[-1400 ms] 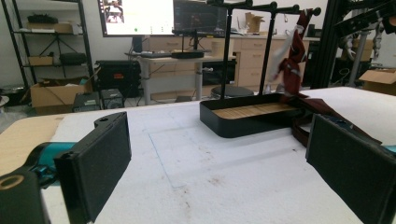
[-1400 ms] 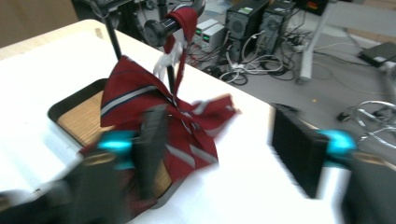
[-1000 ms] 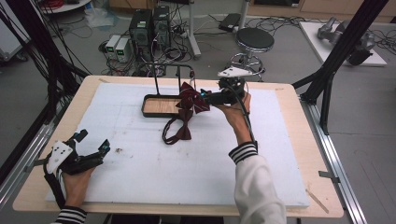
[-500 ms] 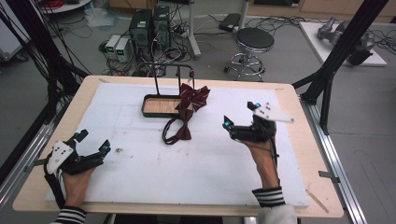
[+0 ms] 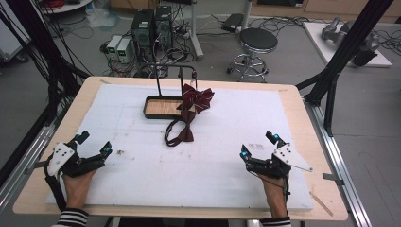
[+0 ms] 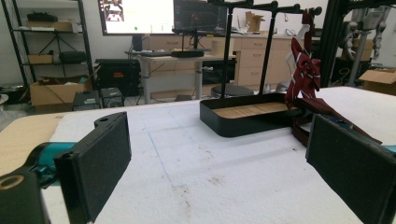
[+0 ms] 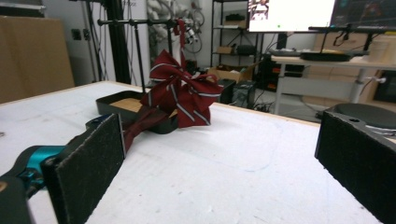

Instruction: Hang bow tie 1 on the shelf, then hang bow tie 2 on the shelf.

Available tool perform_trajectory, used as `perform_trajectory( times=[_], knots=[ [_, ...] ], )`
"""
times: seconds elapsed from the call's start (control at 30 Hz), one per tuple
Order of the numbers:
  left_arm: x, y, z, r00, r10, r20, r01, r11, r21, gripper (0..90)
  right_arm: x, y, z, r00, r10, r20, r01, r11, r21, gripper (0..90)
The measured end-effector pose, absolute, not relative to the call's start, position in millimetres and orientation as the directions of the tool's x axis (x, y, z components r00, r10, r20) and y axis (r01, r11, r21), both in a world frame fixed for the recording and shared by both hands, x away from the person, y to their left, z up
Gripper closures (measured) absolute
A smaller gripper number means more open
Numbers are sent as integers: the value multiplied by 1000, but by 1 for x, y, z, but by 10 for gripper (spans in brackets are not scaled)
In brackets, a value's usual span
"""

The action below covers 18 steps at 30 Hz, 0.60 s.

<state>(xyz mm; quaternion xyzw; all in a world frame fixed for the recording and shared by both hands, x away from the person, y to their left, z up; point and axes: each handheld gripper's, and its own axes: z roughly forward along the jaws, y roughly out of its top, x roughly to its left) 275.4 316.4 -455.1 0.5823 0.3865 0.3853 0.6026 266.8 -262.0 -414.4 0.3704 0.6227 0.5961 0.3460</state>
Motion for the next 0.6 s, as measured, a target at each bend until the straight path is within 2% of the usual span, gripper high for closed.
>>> perform_trajectory(
  times=[0.6],
  knots=[
    [276,319,-452,403,915,-27,-5,31,999,71,260,-269,-425,-464,885,26,57,0,998,9]
  ],
)
